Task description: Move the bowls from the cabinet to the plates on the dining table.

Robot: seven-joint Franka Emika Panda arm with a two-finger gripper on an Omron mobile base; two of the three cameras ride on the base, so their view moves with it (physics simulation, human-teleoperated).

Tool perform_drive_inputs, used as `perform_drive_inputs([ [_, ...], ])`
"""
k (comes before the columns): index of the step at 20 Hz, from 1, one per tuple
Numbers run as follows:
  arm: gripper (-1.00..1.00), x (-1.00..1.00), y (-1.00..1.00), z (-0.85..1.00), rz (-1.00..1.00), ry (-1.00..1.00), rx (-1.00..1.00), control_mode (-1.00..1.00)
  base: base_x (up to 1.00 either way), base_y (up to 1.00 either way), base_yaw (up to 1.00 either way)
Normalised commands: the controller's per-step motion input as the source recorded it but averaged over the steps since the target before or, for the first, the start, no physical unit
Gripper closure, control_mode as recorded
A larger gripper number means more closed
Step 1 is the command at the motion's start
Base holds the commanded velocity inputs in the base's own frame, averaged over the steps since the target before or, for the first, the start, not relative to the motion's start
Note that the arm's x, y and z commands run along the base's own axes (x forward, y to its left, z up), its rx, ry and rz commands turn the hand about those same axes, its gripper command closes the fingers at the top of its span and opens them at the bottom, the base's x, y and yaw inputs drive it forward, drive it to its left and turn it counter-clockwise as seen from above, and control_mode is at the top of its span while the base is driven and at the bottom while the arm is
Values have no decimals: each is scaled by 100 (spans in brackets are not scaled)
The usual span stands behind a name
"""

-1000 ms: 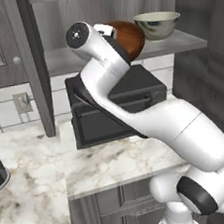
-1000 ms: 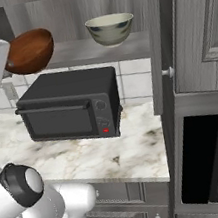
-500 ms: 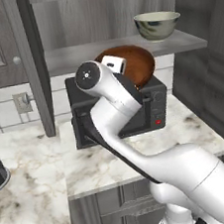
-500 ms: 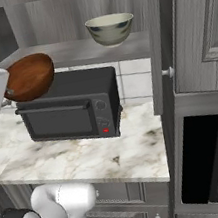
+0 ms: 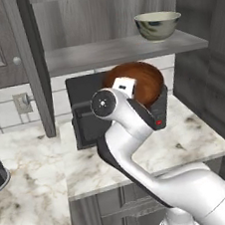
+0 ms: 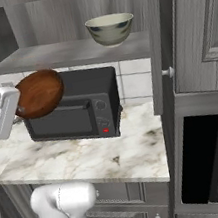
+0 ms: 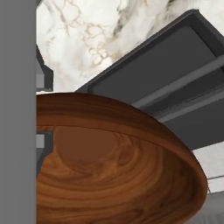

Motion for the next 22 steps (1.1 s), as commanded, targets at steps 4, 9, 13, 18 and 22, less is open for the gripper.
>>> perform_drive_inputs([
  [4, 100, -13, -20, -57, 0, 0, 0, -100, 0, 0, 0],
  [9, 100, -1, -12, -49, 0, 0, 0, -100, 0, 0, 0],
  [13, 100, 0, -4, -51, 0, 0, 0, -100, 0, 0, 0],
  [18, 100, 0, 0, -62, 0, 0, 0, -100, 0, 0, 0],
  [22, 100, 0, 0, -58, 0, 0, 0, -100, 0, 0, 0],
])
